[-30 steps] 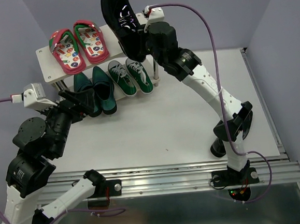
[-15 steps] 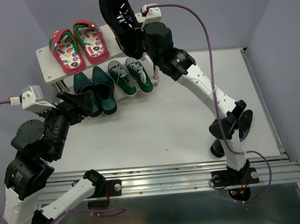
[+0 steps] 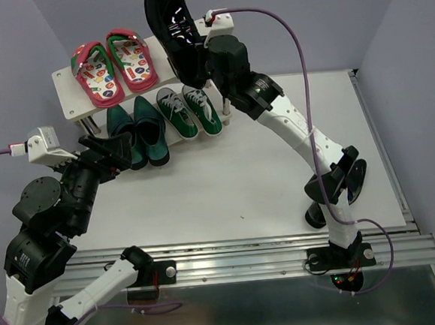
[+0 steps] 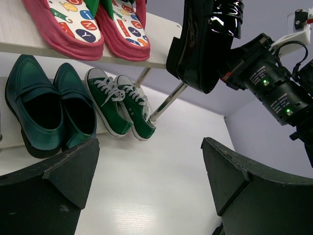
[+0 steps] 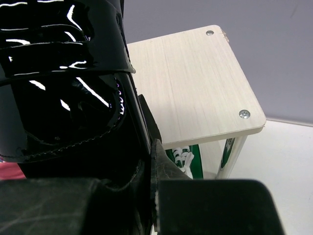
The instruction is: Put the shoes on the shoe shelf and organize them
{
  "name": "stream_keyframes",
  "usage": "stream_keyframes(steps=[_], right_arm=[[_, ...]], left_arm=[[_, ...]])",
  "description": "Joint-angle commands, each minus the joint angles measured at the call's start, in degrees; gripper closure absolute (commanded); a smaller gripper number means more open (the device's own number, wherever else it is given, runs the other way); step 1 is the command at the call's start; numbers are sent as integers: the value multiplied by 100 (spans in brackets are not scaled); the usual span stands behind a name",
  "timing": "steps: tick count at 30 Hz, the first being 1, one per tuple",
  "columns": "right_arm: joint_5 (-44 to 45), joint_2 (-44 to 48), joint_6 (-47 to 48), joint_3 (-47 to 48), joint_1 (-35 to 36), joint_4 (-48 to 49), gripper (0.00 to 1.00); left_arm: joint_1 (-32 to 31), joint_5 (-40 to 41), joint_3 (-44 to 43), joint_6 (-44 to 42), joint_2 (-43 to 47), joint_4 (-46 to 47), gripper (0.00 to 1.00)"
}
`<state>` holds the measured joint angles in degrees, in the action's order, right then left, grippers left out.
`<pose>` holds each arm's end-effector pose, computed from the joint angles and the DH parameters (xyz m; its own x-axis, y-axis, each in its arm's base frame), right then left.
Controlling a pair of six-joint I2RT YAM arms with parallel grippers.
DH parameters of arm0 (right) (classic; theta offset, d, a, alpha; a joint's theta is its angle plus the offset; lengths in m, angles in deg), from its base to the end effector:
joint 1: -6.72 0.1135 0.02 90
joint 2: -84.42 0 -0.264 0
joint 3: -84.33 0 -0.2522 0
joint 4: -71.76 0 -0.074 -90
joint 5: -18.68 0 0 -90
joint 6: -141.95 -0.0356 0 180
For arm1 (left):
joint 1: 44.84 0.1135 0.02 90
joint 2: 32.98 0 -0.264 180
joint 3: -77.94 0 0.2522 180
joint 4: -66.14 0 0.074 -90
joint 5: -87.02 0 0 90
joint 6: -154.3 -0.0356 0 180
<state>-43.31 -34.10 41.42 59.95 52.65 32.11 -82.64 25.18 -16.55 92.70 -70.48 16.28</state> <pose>0.3268 0.3135 0.4929 -0.0867 0.1424 -0.9860 -0.2972 0.9410 0.1620 0.0518 -0.0189 0.4988 0.0053 -0.5348 -0.8450 0.1965 0.8291 -0.5235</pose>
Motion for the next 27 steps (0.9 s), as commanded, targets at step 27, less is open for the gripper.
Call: stream_keyframes(steps=[27], right_arm=[[522, 22, 103, 614, 153, 682, 99]], left_arm=[[-17, 84, 40, 34, 199, 94, 3]])
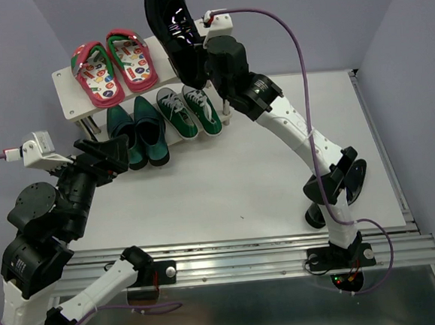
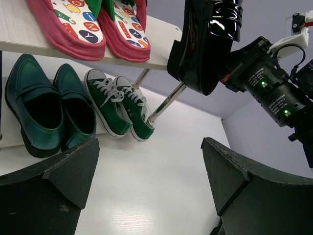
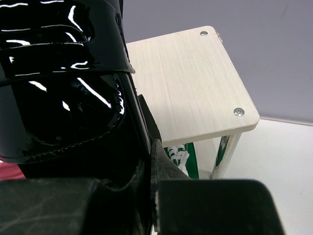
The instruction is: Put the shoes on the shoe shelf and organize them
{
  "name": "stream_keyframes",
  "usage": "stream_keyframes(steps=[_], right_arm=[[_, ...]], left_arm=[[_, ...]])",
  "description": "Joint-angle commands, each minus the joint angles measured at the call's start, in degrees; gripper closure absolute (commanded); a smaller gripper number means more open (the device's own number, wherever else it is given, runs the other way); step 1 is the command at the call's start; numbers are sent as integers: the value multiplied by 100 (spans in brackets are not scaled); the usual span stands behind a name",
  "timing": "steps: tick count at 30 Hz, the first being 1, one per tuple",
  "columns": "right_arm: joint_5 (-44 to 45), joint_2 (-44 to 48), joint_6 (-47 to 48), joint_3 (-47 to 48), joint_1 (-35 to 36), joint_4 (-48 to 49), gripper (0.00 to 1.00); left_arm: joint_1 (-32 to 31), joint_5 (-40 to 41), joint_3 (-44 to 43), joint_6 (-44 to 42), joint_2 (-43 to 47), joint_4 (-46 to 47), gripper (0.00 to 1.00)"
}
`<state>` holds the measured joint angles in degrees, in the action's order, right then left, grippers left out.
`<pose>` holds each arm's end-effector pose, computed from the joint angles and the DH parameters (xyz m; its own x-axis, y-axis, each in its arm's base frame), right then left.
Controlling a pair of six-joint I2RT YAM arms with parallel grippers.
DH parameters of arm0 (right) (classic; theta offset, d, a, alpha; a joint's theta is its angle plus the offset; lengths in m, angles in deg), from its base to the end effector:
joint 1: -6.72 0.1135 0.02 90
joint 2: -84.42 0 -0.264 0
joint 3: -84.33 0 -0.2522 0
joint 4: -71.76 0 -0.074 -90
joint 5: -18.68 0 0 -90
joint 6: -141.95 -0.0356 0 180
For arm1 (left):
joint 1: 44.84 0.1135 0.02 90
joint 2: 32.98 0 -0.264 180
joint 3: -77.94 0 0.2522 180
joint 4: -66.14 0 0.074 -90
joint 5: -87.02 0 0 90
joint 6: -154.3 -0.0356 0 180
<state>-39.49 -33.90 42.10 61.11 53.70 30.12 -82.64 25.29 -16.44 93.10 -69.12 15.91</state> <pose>0.3186 0.3139 0.4970 -0.0821 0.1251 -0.9887 -0.2516 0.9574 0.1420 0.0450 -0.0136 0.4983 0.0150 -0.5486 -0.8360 0.2013 0.8206 -0.5349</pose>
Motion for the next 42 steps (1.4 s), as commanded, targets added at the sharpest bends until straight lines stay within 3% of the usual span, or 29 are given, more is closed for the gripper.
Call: stream_keyframes(steps=[1, 15, 19, 33, 42], right_arm=[[130, -24, 27, 507, 48, 881, 99], [42, -50, -114, 455, 48, 881, 98], [42, -103, -105, 481, 48, 950, 68], [-177, -191, -96, 587, 48, 1153, 59], [-652, 336, -281, -11, 48, 1092, 21]], left_arm=[[-8, 82, 29, -6, 81, 123, 3], [-8, 108, 73, 21, 134, 96, 3], [-8, 135, 55, 21, 160, 78, 3], [-8, 152, -15, 12, 116, 61, 3], [-8, 161, 11, 3, 72, 87, 3]])
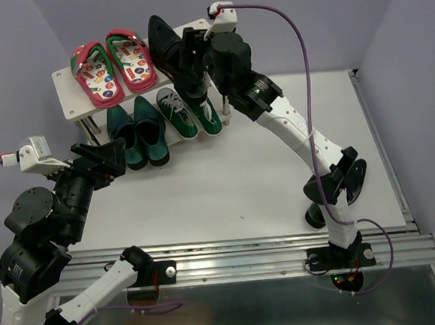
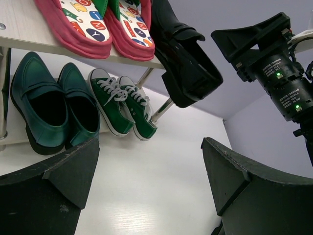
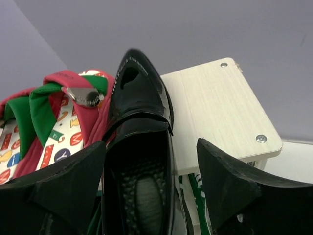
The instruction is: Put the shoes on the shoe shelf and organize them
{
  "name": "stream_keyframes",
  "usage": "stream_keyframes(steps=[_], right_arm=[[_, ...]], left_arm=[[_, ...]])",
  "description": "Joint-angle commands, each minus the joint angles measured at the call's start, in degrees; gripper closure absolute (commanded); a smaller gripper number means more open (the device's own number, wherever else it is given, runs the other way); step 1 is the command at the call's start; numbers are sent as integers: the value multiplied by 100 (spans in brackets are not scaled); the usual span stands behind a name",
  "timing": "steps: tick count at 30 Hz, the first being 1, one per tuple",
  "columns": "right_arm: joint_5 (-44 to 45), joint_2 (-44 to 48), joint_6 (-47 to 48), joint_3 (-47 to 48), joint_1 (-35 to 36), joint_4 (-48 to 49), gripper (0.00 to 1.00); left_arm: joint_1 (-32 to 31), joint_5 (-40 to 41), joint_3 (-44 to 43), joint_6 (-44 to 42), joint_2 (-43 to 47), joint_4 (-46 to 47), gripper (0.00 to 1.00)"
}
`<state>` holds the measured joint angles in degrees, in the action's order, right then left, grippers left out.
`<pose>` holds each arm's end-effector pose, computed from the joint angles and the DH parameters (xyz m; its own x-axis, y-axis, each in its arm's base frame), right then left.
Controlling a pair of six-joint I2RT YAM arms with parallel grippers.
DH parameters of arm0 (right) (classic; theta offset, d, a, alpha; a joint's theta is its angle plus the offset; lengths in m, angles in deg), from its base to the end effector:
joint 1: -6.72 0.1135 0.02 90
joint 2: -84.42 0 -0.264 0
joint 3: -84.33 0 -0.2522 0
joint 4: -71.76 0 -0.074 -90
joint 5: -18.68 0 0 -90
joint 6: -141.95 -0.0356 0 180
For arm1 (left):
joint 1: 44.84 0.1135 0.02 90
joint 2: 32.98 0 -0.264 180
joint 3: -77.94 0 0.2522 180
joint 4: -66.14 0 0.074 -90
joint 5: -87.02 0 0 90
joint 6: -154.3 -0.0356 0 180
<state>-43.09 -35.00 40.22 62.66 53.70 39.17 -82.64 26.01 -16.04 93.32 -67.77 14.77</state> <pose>0.3198 0.3180 0.5135 0.0078 0.2709 -0.9626 -0.3319 0.9087 0.2530 0.0394 -0.0088 0.4950 0.0180 -0.5510 -0.8343 0.1892 0.8213 -0.5383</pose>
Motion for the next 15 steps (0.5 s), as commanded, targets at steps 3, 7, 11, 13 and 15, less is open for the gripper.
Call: stream_keyframes(steps=[3, 7, 11, 13, 15], right_arm=[[-572, 612, -128, -201, 48, -32, 14], [-993, 954, -58, -472, 48, -498, 6], [-1188, 1358, 21, -1070, 48, -578, 0], [-1223, 1473, 135, -1255, 100, -639, 0], [-1276, 1570, 276, -1440, 153, -798, 0]], left_arm=[[-8, 80, -46, -27, -90, 210, 3], [-8, 133, -55, -36, -64, 192, 3], [-8, 142, -37, -45, -72, 192, 3], [-8, 133, -28, -36, -81, 210, 3], [-8, 142, -11, -28, -72, 210, 3]])
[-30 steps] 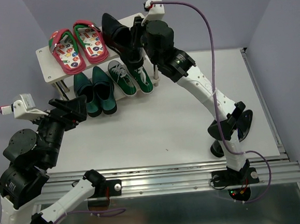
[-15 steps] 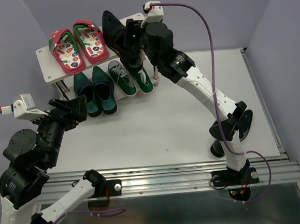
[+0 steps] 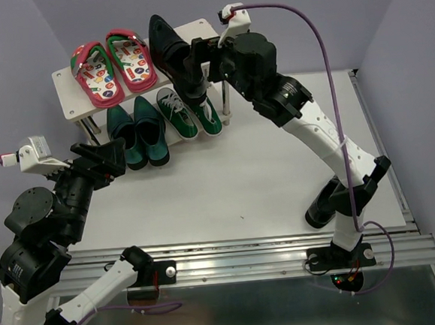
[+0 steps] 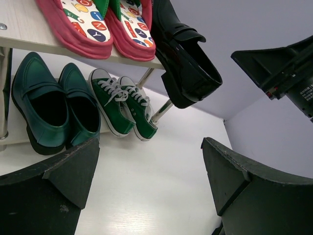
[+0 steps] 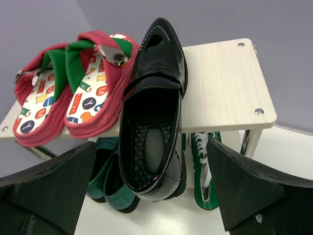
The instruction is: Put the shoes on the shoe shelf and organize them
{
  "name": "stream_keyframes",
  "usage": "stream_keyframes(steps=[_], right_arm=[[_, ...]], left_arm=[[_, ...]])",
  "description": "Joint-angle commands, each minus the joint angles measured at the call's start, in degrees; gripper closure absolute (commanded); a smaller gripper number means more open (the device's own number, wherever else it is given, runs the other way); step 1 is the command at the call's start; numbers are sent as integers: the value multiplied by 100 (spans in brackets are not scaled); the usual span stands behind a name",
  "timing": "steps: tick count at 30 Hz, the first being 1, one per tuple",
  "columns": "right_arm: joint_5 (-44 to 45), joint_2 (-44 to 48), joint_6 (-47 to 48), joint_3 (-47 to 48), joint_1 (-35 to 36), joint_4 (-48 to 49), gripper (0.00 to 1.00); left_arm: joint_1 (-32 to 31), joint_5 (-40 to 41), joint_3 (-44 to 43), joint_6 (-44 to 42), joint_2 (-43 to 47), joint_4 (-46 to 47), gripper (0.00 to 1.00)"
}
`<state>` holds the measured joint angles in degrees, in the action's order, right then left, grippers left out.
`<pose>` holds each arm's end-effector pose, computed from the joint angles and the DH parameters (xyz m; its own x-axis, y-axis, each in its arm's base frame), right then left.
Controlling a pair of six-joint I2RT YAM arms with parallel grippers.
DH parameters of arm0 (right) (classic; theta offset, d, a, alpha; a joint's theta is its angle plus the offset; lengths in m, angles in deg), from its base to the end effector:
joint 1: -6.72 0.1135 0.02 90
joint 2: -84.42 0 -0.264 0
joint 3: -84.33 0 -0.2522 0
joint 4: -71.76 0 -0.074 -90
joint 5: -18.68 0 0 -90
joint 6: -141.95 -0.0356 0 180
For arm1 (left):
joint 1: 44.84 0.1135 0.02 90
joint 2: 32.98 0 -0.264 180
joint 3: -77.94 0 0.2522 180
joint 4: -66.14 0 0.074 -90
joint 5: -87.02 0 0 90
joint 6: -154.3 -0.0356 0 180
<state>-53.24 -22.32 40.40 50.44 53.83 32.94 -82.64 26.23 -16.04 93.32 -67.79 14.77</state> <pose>0.2795 0.2847 0.5273 -0.0908 0.1820 -0.9791 -0.4768 0.8552 0.2031 0.0396 -0.0087 0.4950 0.0196 -0.5511 -0.8342 0.1858 0.8219 -0.5385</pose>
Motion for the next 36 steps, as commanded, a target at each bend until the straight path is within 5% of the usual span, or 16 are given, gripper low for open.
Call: stream_keyframes(steps=[1, 13, 29, 36], right_arm=[[-323, 320, 302, -245, 140, -305, 0], [749, 707, 874, -2090, 650, 667, 0], [1127, -127, 1076, -1476, 650, 1345, 0], [1285, -497, 1076, -975, 650, 1398, 21]], left_arm=[[-8, 120, 7, -27, -70, 218, 3], [-8, 76, 69, -19, -88, 263, 3], [-8, 330, -247, -45, -17, -9, 3], [-8, 946, -1178, -493, -219, -318, 5]])
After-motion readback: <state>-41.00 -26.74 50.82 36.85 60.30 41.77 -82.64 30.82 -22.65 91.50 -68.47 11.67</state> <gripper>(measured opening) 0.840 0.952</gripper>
